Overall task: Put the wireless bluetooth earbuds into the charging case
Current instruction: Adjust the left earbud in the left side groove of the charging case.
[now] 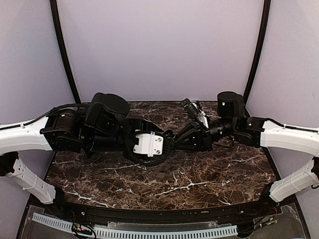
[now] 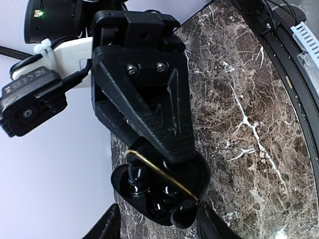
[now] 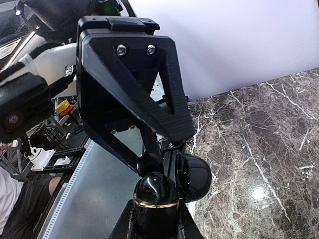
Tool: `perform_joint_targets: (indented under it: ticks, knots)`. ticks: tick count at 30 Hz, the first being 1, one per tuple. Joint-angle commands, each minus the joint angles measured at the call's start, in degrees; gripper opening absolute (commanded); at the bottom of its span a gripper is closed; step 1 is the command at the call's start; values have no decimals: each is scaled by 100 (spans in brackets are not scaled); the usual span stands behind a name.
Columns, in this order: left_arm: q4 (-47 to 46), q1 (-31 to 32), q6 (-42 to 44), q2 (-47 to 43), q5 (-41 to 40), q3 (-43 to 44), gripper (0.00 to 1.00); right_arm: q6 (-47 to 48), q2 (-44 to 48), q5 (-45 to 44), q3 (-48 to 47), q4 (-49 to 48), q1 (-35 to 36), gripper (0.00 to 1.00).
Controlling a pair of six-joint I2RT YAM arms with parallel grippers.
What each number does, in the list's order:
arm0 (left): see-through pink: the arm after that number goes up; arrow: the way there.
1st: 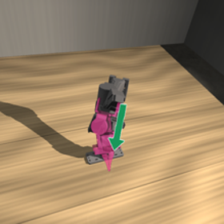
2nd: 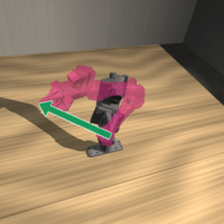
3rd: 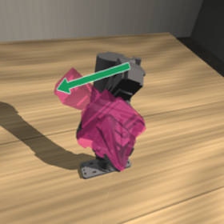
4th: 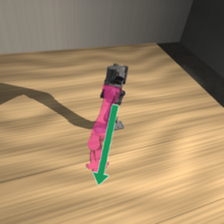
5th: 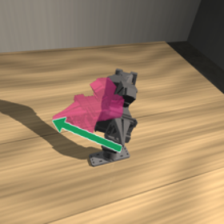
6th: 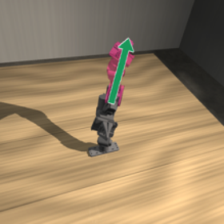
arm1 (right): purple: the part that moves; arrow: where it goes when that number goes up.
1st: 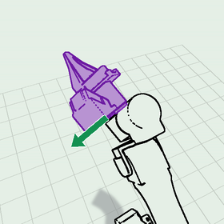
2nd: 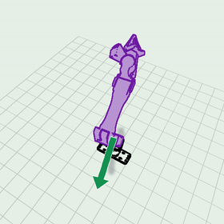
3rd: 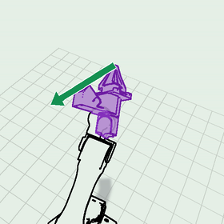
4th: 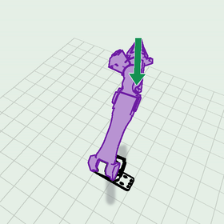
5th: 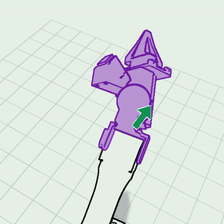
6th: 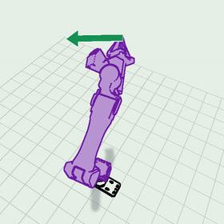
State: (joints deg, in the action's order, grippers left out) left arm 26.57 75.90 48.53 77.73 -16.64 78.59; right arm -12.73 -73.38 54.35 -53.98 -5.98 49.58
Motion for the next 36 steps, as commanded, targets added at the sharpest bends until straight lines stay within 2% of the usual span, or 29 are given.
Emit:
perform_joint_targets:
  ticks: [1,5,10,12,13,16,20,25,36]
  knots:
    - [-364,-49,-99,-511,456,-92,52,28,57,345,89,-192,44,0]
    - [-476,-49,-186,-843,855,-326,56,12,72,398,97,-255,7,0]
    - [-526,-72,-787,-1053,1044,-513,67,344,196,367,42,-70,8,0]
    - [-488,-139,-1210,-1024,1023,-430,76,565,302,323,32,14,35,0]
    - [-469,-201,-1375,-1006,1111,-365,85,666,366,289,48,17,65,0]
    - [-431,-281,-1886,-987,1406,-305,93,964,460,217,31,139,133,0]
    - [-403,-446,-2276,-860,1592,-228,94,1197,474,98,-38,303,260,0]
    - [-480,-592,-2541,-628,2232,-128,93,1358,478,-96,-123,491,363,0]
    - [-584,-627,-2537,-433,2344,-151,92,1345,485,-73,-114,490,377,0]
